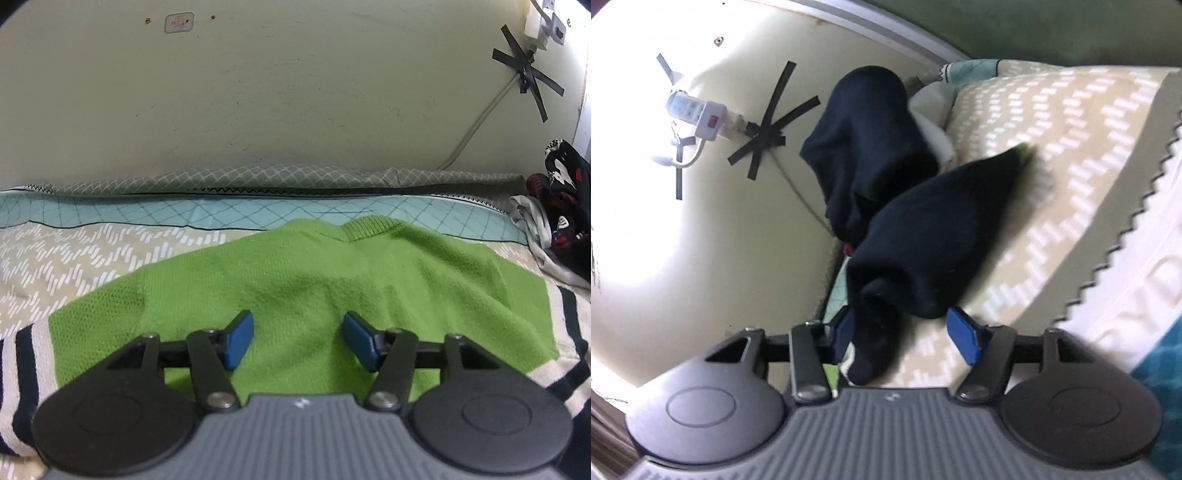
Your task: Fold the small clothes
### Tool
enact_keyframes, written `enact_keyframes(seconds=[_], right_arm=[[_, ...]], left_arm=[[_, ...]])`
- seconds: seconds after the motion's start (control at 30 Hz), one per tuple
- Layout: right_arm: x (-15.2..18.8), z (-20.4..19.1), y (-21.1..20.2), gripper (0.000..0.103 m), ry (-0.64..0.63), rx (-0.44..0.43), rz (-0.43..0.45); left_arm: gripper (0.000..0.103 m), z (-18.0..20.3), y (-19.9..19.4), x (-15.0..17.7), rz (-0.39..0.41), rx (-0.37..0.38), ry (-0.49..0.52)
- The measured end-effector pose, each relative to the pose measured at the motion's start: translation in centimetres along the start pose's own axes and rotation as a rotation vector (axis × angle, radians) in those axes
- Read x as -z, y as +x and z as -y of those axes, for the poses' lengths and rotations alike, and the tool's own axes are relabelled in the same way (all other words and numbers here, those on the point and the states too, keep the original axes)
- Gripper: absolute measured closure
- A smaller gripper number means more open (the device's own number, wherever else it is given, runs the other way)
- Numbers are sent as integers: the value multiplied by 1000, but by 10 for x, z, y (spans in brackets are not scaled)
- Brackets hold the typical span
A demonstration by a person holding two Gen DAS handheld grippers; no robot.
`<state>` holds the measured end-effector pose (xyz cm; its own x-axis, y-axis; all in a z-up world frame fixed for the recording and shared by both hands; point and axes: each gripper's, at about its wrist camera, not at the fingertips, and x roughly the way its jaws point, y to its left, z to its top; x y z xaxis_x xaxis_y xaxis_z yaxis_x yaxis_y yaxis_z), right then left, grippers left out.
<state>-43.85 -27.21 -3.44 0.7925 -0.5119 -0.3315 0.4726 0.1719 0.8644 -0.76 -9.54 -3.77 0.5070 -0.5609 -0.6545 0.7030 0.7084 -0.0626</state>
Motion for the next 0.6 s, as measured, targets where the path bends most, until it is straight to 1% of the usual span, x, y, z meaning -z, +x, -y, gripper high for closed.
enact_keyframes(seconds=[0.07,0.1,0.13,0.2,0.23,0.27,0.3,0.37,0.4,0.43,0.47,0.5,0.53,0.57,0.6], right_arm=[[1,-4,12,37,33,-31,11],[1,-6,18,37,53,-17,24],[2,-9,19,32,65,9,48],[3,-16,19,29,102,33,69],[6,-19,19,30,154,31,62],[9,-20,20,31,189,-4,40],[14,-26,24,31,195,-33,9],[18,-31,30,30,204,-19,-9],[20,-27,33,30,248,-15,-1],[19,-21,38,36,296,-6,12],[16,-15,42,38,329,22,30],[13,-14,44,38,325,27,65],[9,-16,45,38,280,38,105],[4,-21,45,39,215,77,153],[-1,-23,45,44,160,115,210]], left_arm=[[46,1,-1,1,1,8,-5],[45,0,0,1,2,14,-9],[44,-1,-1,1,2,19,-13],[42,-2,-1,1,3,26,-18],[42,-2,-1,1,3,28,-19],[41,-2,-1,1,3,29,-19],[41,-2,-1,1,3,31,-18],[40,-2,-1,1,3,34,-18],[39,-2,-1,1,3,36,-19],[38,-2,-2,1,3,40,-21],[34,-3,-2,1,3,43,-23],[28,-3,-2,1,3,44,-25],[24,-4,-3,0,2,41,-30],[22,-5,-2,0,0,39,-37],[22,-6,-2,0,-1,42,-46]])
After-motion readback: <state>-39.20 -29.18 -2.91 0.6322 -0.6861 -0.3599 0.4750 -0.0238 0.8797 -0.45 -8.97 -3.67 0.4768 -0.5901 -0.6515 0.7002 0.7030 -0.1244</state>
